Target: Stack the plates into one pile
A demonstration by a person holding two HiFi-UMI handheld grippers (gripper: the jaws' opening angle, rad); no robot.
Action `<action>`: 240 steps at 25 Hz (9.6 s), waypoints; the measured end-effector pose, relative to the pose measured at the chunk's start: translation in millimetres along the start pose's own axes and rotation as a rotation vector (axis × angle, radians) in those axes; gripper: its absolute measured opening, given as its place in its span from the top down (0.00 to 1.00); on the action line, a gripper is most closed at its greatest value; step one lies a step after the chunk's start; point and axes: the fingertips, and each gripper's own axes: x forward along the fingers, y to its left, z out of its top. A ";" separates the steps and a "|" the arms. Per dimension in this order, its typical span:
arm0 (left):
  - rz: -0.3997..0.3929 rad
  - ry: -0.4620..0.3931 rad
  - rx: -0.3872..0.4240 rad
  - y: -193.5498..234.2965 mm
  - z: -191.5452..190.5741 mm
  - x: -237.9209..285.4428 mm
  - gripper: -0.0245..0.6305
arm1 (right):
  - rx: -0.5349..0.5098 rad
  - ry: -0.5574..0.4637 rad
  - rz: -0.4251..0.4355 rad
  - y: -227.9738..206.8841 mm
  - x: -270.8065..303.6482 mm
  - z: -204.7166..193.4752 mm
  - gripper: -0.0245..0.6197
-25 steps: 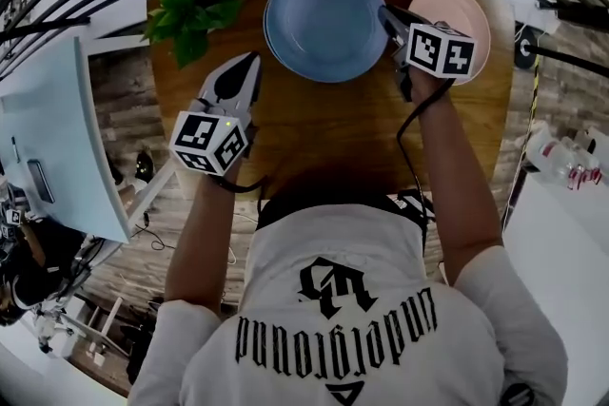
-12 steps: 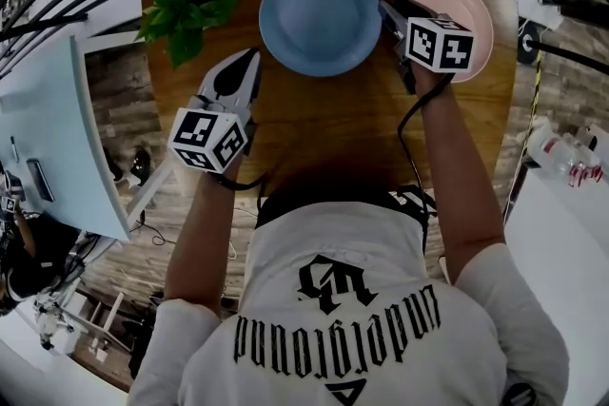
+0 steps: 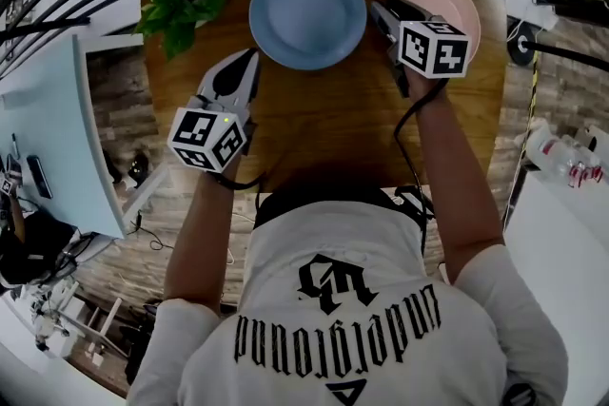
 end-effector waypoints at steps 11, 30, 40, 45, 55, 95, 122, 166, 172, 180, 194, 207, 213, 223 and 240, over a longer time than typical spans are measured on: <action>0.043 -0.071 0.047 -59.5 6.6 -44.7 0.89 | -0.096 -0.102 0.050 33.2 -78.3 3.8 0.78; 0.057 -0.271 0.218 -219.2 58.8 -126.4 0.89 | -0.319 -0.337 0.218 120.2 -274.3 6.3 0.89; 0.060 -0.323 0.280 -283.0 60.8 -157.3 0.89 | -0.401 -0.422 0.285 138.9 -351.7 -17.1 0.96; 0.040 -0.321 0.298 -293.2 63.3 -160.3 0.89 | -0.391 -0.429 0.270 134.8 -361.6 -19.0 0.96; -0.097 -0.298 0.343 -304.9 71.7 -153.5 0.89 | -0.329 -0.445 0.166 124.6 -373.6 -24.4 0.96; -0.283 -0.185 0.343 -296.4 48.0 -103.2 0.89 | -0.203 -0.414 -0.025 81.8 -363.9 -50.4 0.96; -0.187 0.055 0.196 -290.7 15.4 112.7 0.89 | -0.044 -0.150 0.002 -143.2 -272.6 -48.7 0.95; -0.110 0.197 0.110 -228.9 -56.6 224.6 0.89 | 0.374 0.084 0.022 -277.4 -80.7 -89.2 0.87; -0.101 0.193 0.108 -227.1 -58.4 218.3 0.89 | 0.433 0.062 0.021 -280.6 -79.7 -86.4 0.92; -0.092 0.180 0.105 -217.6 -55.9 204.3 0.89 | 0.403 0.043 0.026 -265.5 -82.6 -78.8 0.92; -0.099 0.109 0.140 -218.4 -24.4 163.4 0.89 | 0.356 -0.035 0.031 -221.6 -125.5 -61.7 0.92; -0.105 0.031 0.165 -221.0 -7.8 66.6 0.89 | 0.293 -0.098 0.016 -156.4 -192.1 -55.4 0.92; -0.114 -0.031 0.194 -213.4 17.8 10.1 0.89 | 0.279 -0.157 0.015 -105.2 -221.4 -46.5 0.92; -0.143 -0.115 0.249 -213.0 48.3 -65.5 0.89 | 0.263 -0.228 0.001 -38.4 -267.9 -46.3 0.92; -0.130 -0.134 0.253 -208.0 28.7 -142.7 0.89 | 0.257 -0.247 0.038 26.6 -285.6 -69.0 0.92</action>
